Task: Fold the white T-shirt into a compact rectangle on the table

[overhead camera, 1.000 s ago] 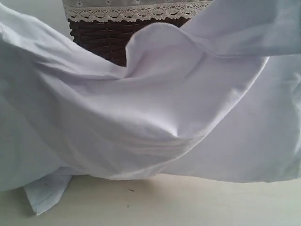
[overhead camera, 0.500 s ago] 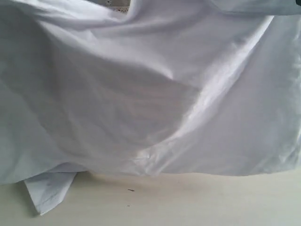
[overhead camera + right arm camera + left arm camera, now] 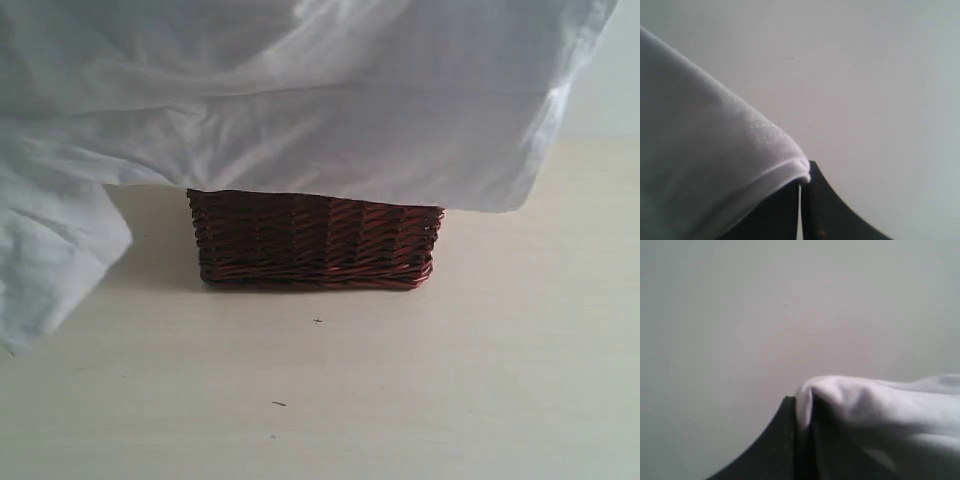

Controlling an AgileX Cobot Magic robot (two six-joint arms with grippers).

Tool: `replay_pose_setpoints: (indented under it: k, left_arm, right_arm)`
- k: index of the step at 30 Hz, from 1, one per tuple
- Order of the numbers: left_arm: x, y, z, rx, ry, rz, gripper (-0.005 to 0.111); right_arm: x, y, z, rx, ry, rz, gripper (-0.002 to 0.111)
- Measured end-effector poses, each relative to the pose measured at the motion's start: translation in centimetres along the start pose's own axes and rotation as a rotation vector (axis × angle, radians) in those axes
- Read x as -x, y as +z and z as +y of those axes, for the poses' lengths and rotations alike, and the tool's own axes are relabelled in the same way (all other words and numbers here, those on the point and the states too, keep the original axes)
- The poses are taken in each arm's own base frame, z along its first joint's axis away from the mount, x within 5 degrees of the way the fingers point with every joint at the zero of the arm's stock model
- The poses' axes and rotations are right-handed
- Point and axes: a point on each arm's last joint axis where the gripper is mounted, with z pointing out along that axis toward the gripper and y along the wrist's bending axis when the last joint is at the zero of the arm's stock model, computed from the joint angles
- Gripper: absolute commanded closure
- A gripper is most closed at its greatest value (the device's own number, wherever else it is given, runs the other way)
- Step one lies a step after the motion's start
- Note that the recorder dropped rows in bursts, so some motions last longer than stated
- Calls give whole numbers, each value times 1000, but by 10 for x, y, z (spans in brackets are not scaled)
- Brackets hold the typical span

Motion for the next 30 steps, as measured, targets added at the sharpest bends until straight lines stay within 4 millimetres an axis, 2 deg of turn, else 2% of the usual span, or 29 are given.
replay_pose_setpoints:
  k: [3, 7, 9, 11, 13, 15, 19, 26, 30]
  left_arm:
    - [6, -10, 6, -14, -77, -4, 107]
    - [6, -37, 9, -90, -130, 0, 107]
    - [1, -53, 7, -150, -156, 35, 107]
    - [-11, -65, 1, -220, -139, 103, 107]
    - [-31, -77, -12, -324, -114, 188, 107]
    - [-51, -88, -25, -414, -118, 274, 107]
    - [-78, -110, -37, -509, -111, 401, 107]
    - [-89, -163, -39, -732, -100, 558, 107]
    - [-90, -181, -45, -887, -116, 631, 107]
  right_arm:
    - [3, -1, -3, 10, 18, -4, 108]
    - [4, -24, -26, 58, 108, -36, 108]
    - [0, -39, -39, 96, 143, -41, 108]
    - [-10, -51, -43, 145, 148, -27, 108]
    - [-24, -59, -38, 200, 130, 2, 108]
    - [-38, -60, -26, 262, 100, 57, 108]
    - [-64, -62, 1, 413, 28, 166, 108]
    - [-77, -97, 9, 754, -78, 206, 108]
    - [-86, -110, 14, 909, -182, 270, 108]
